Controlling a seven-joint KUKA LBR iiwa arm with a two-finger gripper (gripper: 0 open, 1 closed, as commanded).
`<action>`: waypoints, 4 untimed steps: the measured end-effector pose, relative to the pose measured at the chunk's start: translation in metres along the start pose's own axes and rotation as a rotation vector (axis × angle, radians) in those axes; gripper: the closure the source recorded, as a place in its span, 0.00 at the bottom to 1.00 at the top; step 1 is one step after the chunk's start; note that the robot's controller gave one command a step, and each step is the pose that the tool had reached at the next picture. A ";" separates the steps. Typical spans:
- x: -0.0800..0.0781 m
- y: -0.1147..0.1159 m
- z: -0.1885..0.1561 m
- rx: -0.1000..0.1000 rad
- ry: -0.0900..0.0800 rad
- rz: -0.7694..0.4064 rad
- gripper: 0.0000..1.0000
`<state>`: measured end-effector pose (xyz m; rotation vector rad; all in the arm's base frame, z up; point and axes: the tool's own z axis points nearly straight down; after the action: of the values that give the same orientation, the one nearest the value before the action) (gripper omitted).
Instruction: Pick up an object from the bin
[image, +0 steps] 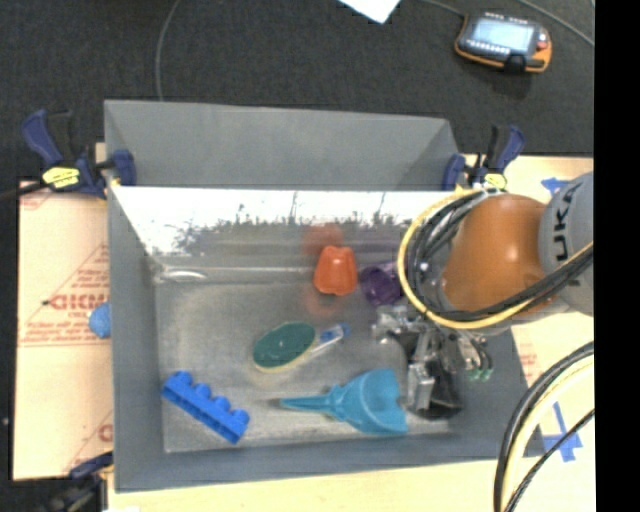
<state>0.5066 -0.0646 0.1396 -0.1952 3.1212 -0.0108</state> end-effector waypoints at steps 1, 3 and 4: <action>0.010 0.035 0.029 -0.006 0.011 -0.067 0.00; 0.024 0.050 0.065 -0.001 -0.014 0.211 1.00; 0.024 0.050 0.065 -0.001 -0.014 0.210 1.00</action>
Offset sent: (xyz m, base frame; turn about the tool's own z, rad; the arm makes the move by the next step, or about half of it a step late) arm -0.0142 0.0338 -0.0696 -0.0205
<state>0.4777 -0.0187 0.0734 0.1325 3.1095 -0.0052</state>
